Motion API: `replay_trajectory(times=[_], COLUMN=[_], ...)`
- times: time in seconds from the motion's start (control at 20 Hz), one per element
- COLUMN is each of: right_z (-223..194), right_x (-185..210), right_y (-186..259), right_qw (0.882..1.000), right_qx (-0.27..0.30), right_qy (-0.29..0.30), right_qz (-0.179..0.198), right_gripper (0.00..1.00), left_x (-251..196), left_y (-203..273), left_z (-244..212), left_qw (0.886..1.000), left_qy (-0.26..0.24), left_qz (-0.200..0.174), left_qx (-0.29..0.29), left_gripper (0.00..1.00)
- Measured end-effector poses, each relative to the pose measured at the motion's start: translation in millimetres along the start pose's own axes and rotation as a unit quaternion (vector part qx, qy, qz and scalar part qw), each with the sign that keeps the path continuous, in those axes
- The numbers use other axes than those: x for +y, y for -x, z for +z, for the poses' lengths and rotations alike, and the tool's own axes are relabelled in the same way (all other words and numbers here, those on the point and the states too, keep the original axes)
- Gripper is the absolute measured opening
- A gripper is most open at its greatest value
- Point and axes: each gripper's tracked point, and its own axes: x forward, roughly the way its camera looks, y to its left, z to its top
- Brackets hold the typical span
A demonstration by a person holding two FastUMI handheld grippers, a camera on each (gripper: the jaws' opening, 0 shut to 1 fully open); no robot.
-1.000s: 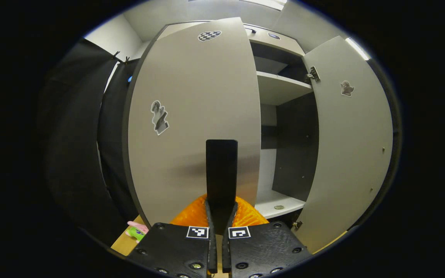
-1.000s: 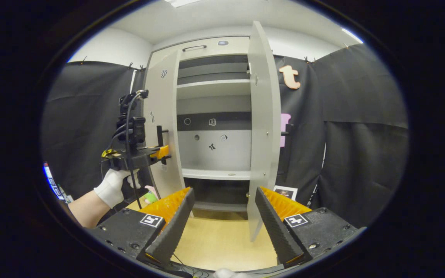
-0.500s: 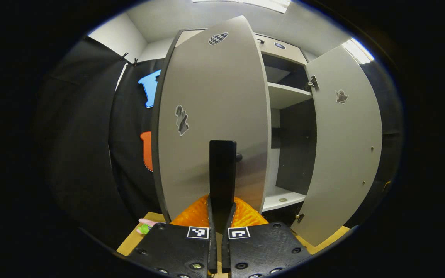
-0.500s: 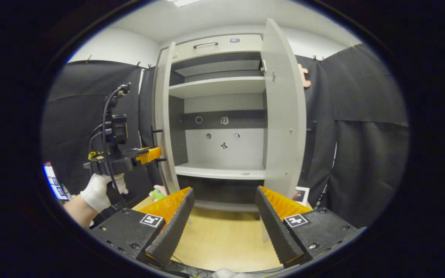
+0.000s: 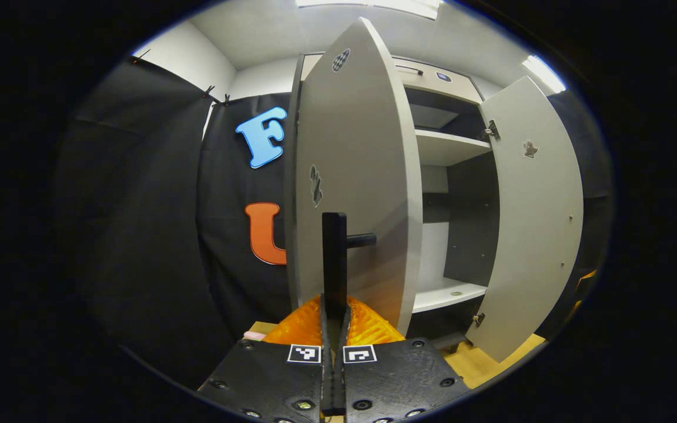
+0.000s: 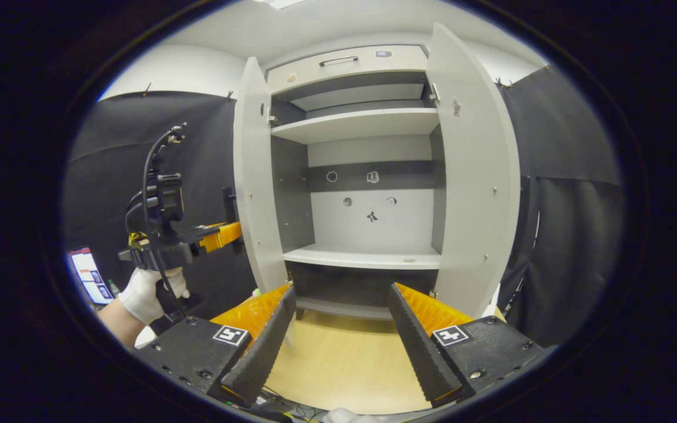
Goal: Open the right door of the double-door shoe cabinet with the right hand, and open the left door with the left hand.
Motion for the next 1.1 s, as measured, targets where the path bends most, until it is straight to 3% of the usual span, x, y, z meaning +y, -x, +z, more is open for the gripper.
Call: replay_trajectory(times=[0.3,0.35,0.4,0.7,0.85,1.1], right_z=[-5.8,-5.9,-7.1,-6.1,-6.9,-5.7], right_x=[11.1,12.1,13.6,22.2,23.0,22.1], right_y=[-6.7,-7.8,-8.0,-9.6,-10.1,-13.4], right_qw=[1.0,1.0,1.0,1.0,0.999,0.999], right_qx=[0.006,0.007,0.008,0.009,0.012,0.011], right_qy=[-0.001,-0.001,-0.001,-0.001,0.0,-0.004], right_qz=[0.014,0.016,0.016,0.026,0.029,0.031], right_gripper=[0.99,0.99,0.99,0.99,0.99,0.97], left_x=[31.7,36.0,40.8,83.4,87.6,90.2], left_y=[6.7,8.0,8.0,6.4,5.6,5.0], left_z=[-1.7,-2.1,-0.8,-1.2,-2.8,-1.8], left_qw=[1.0,1.0,1.0,1.0,1.0,1.0], left_qy=[0.002,-0.004,-0.009,0.001,0.002,0.001], left_qz=[0.002,0.002,0.002,0.02,-0.001,0.001], left_qx=[-0.004,-0.004,-0.008,-0.013,-0.012,-0.016], left_gripper=[0.0,0.08,0.0,0.0,0.0,0.0])
